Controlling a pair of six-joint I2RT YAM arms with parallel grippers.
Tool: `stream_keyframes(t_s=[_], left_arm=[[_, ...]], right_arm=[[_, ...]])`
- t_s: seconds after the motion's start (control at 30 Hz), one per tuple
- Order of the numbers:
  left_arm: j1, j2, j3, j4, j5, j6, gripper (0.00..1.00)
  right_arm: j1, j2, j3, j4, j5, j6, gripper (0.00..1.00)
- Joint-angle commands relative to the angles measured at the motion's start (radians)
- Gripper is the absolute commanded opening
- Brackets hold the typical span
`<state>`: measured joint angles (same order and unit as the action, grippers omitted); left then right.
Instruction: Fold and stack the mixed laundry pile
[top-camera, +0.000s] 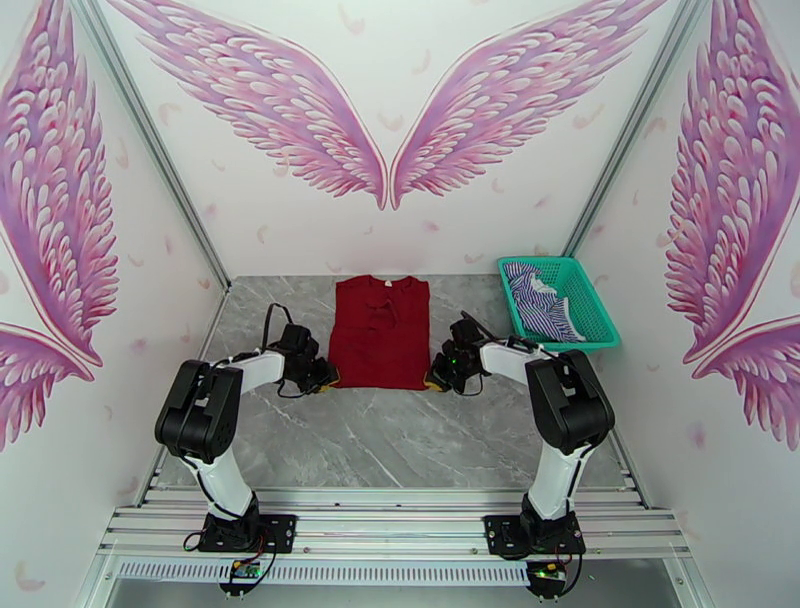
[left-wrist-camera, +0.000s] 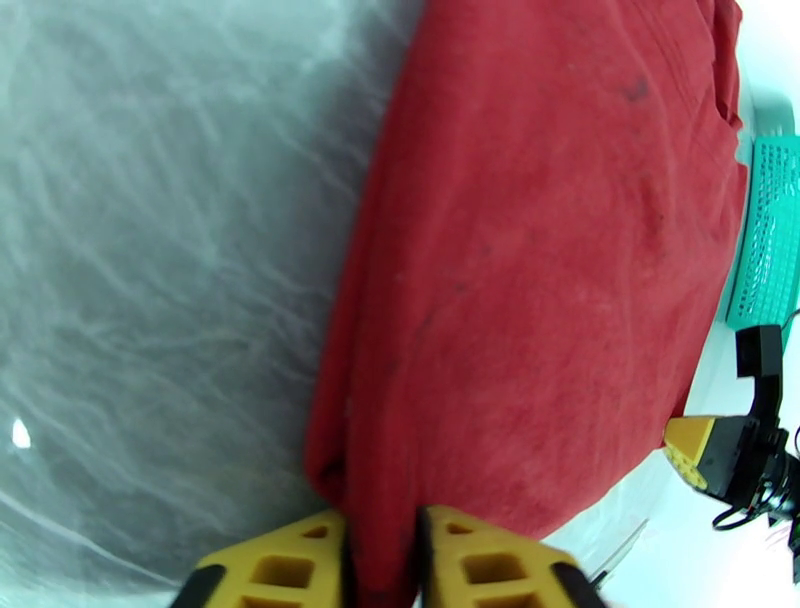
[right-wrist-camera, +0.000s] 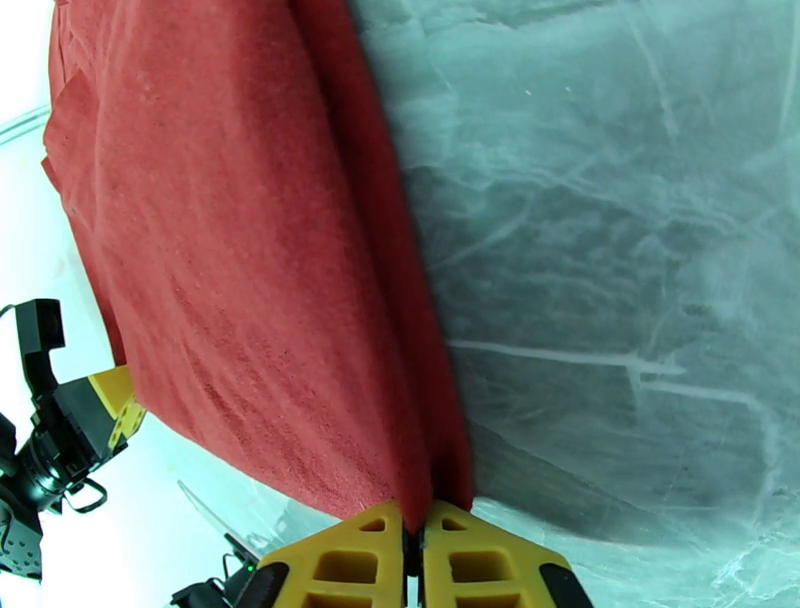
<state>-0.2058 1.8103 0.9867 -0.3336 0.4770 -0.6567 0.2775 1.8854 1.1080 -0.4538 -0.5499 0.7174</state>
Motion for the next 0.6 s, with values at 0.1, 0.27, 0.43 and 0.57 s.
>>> stream_keyframes(t_s=[0.1,0.27,0.43,0.57], left_arm=[[-0.004,0.004,0.039,0.005,-0.006,0.013,0.07],[-0.004,-0.029,0.006,0.005,-0.005,0.027,0.00],[-0.004,-0.068,-0.058,0.027,0.001,0.036,0.00],[-0.011,-0.141,-0.133,0.055,0.020,0.048,0.00]], right_arm=[[0.009,-0.014,-0.008,0.017,0.008,0.019,0.06],[0.011,-0.027,-0.019,0.018,0.026,0.028,0.01],[0.011,-0.058,-0.073,0.044,0.047,0.057,0.00],[0.013,-0.109,-0.127,0.043,0.072,0.061,0.00]])
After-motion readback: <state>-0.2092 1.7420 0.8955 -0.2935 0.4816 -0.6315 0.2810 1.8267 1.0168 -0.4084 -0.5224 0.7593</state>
